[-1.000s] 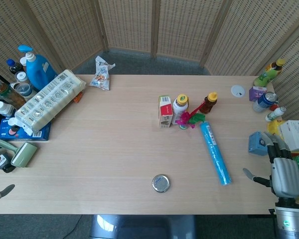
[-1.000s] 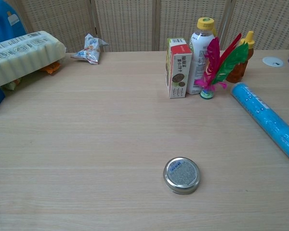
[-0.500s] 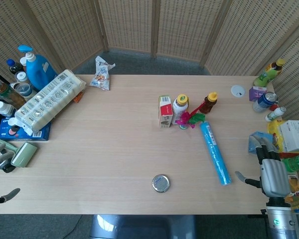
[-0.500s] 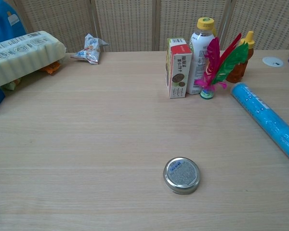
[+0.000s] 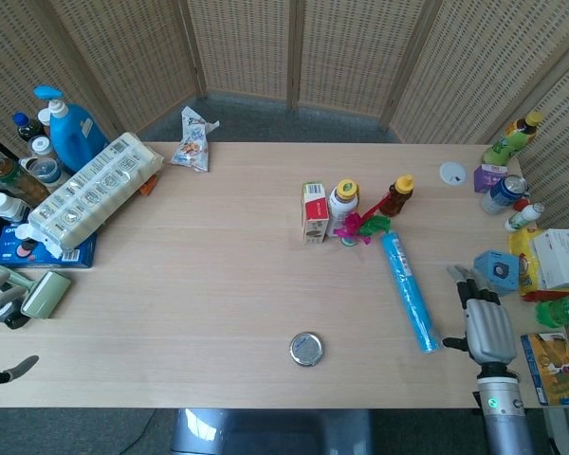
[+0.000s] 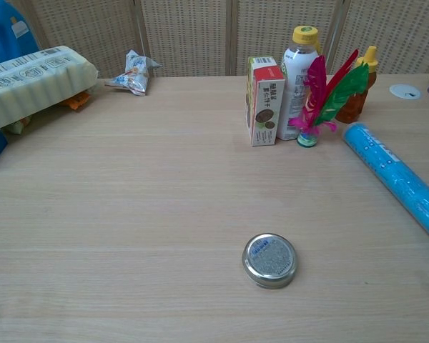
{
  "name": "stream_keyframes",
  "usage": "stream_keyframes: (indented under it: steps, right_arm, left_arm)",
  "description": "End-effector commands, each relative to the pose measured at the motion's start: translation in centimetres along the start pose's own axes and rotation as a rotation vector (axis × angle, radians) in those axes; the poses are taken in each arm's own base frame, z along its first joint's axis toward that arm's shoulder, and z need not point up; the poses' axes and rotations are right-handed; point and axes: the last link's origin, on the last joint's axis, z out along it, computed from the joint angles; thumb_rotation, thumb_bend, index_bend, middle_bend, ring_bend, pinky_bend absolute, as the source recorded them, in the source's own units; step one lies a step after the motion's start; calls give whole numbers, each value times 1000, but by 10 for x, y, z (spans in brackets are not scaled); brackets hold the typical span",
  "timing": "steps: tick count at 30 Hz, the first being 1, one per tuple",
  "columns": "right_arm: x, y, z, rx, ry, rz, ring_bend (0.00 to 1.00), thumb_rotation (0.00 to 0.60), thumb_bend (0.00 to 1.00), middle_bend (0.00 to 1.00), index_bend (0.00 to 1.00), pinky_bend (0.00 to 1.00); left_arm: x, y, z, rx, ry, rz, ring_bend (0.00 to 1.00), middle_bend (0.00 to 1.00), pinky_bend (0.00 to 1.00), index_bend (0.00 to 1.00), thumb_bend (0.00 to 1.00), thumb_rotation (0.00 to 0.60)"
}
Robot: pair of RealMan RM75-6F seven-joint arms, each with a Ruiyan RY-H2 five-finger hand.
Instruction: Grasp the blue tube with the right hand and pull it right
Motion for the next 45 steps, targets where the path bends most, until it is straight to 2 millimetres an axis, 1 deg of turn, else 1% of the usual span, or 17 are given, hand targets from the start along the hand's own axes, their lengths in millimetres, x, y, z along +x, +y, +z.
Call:
stream_keyframes:
  steps: [1,5,9,13,18,23,27,32,38,45]
  right_arm:
    - [-18,-14,16,-5,-60,27,0,600,0,0,0,0]
    - [-34,-31,33,-5,-96,30,0,600,0,0,0,0]
    - [-48,-41,45,-5,-123,6,0,600,0,0,0,0]
    - [-61,-44,59,-21,-149,-5,0,600,0,0,0,0]
    - [-74,-47,71,-27,-167,-9,0,600,0,0,0,0]
    - [-85,-40,89,-68,-180,-5,0,600,0,0,0,0]
    - [-91,-34,96,-97,-188,4,0,600,0,0,0,0]
    - [-97,-27,104,-121,-189,6,0,600,0,0,0,0]
    - [-98,-16,109,-159,-190,28,0,600,0,0,0,0]
    - [-97,-13,109,-174,-183,14,0,600,0,0,0,0]
  left_arm:
    - [-4,0,3,3,-23,-9,0,0,0,181,0,600]
    - [-6,-2,7,15,-37,-7,0,0,0,181,0,600]
    - [-8,-5,11,28,-50,-8,0,0,0,181,0,600]
    - [-8,-6,15,40,-48,-3,0,0,0,180,0,600]
    - [-10,-8,20,57,-58,-6,0,0,0,181,0,600]
    - [-13,-13,25,80,-70,-6,0,0,0,181,0,600]
    - [-14,-16,28,98,-73,-1,0,0,0,181,0,600]
    - [-16,-15,27,98,-79,6,0,0,0,181,0,600]
    - [-18,-14,27,99,-81,13,0,0,0,181,0,600]
    - [-19,-14,27,101,-83,15,0,0,0,181,0,600]
